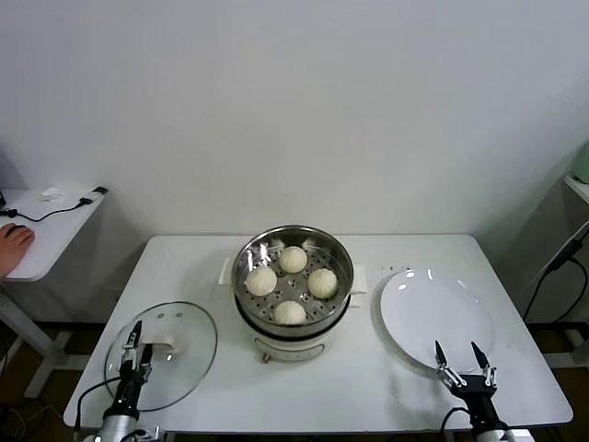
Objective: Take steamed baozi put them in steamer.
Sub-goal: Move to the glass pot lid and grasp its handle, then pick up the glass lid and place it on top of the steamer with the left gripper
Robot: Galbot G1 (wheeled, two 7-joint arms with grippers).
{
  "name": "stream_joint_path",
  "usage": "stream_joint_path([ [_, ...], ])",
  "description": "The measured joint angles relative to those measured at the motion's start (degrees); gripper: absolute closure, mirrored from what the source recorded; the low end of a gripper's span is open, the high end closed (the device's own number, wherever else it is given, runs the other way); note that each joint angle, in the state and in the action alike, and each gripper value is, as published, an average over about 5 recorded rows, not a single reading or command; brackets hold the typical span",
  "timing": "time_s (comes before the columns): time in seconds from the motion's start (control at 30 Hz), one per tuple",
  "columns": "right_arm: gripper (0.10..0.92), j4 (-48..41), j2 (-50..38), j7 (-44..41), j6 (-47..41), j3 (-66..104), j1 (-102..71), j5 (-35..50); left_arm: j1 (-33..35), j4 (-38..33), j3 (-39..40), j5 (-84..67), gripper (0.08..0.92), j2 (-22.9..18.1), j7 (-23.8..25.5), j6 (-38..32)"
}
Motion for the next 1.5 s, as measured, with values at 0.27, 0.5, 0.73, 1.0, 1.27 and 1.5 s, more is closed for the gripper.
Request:
stream_joint_path([
  [0.27, 0.203, -0.1, 0.8, 0.2, 0.1, -0.2, 0.1, -0.7, -0.2, 0.3, 0.7, 0.6, 0.337, -0.4, 1.4, 1.5],
  [0.5, 0.203, 0.0, 1.0, 0.5, 0.0, -0.1, -0.1, -1.0, -0.7, 0.4, 0.8, 0.6, 0.536, -1.2, 1.8, 2.4],
  [0.73, 0.203, 0.2, 1.1, 0.6, -0.2, 0.2, -0.1, -1.4, -0.5, -0.5, 0.6, -0.6, 0.744, -2.2, 2.2, 2.5],
  [1.0, 0.203, 0.3, 1.2, 0.7, -0.3, 0.2, 0.1, -1.6, 0.9, -5.2, -0.5, -4.0, 0.864, -1.7, 4.0, 2.7],
  [1.27, 0.203, -0.2, 1.1, 1.4, -1.1, 0.3, 0.5, -2.4, 3.4, -14.5, -1.3, -9.0, 0.864, 1.3, 8.3, 5.6],
  [1.5, 0.203, -0.8, 1.3, 2.8, -2.3, 0.3, 1.0, -4.2, 3.1, -24.2, -0.8, -13.4, 0.864, 5.5, 15.9, 13.0],
])
